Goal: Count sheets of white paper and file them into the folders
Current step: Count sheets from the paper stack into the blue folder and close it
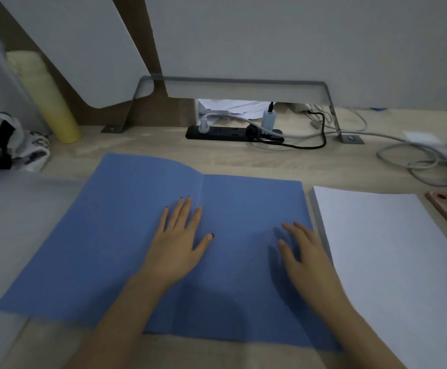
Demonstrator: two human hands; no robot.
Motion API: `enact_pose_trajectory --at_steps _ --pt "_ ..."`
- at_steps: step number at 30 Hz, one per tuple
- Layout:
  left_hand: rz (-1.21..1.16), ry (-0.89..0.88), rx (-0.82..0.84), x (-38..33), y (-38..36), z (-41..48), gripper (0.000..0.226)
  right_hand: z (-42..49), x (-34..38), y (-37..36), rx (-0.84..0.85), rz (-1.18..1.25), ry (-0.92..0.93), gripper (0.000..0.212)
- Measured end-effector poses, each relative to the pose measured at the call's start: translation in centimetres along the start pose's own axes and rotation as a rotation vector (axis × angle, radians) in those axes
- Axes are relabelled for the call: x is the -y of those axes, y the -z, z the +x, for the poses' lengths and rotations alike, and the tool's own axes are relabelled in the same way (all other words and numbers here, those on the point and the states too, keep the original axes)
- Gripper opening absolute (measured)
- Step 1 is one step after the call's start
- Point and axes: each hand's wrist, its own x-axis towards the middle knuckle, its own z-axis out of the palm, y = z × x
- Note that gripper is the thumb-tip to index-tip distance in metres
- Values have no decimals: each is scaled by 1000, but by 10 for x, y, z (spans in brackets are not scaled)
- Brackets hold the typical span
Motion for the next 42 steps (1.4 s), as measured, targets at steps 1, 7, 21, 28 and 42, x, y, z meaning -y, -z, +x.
enact_pose_trajectory --at_steps 1,7,21,28,42 --pt "-32 14 -28 -11 7 -1 102 3 -5 13 -61 44 -2 38" --pt "-1127 146 105 -121 35 -7 44 12 -43 75 -182 1 -149 28" --pt "-1565 464 615 -197 11 30 15 15 -78 78 -107 -224 -135 24" --pt "-1507 578 676 -197 25 48 4 19 -80 80 -74 -219 -136 25" --pt "-1711 260 657 -202 18 17 38 17 -73 80 -39 -37 -182 48"
